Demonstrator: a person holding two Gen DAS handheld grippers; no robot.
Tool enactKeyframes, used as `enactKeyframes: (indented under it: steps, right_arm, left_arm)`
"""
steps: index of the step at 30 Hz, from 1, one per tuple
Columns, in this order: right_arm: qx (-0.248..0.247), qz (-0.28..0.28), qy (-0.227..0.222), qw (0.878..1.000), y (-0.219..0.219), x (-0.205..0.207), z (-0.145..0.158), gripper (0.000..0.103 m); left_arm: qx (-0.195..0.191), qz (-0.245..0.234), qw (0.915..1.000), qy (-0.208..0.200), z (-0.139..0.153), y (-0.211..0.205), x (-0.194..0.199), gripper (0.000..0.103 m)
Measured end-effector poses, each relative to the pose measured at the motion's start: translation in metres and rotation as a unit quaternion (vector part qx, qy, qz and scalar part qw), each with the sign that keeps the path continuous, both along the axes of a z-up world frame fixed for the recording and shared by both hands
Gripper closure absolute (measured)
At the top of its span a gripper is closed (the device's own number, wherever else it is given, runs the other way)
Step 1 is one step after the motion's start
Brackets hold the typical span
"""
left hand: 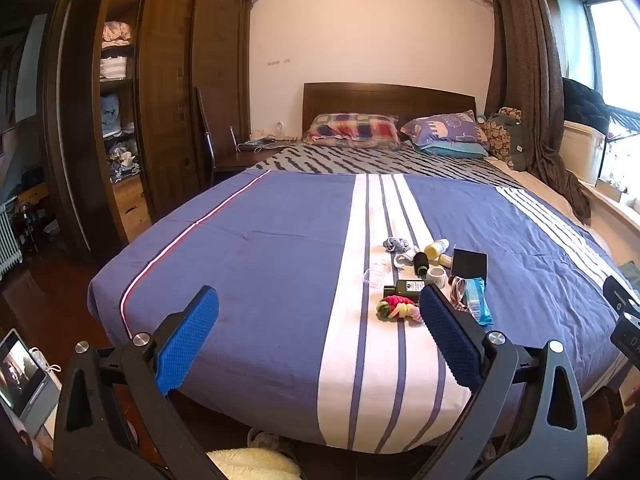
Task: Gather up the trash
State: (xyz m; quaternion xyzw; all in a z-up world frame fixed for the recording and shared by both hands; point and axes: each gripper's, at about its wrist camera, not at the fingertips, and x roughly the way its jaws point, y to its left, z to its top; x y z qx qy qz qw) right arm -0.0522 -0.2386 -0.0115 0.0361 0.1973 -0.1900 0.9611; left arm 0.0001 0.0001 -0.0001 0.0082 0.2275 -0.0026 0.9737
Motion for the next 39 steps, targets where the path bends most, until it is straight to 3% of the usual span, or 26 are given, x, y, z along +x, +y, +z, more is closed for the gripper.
enactKeyframes:
  steps: [39]
  right_arm:
    - [0.006,0.008,-0.006,1.000,0.0000,-0.0004,-0.0010,0.003]
  left_arm:
    - [-0.009,-0.028,0.9996,-0.006,0.0015,-0.0025,-0.0048,0.008]
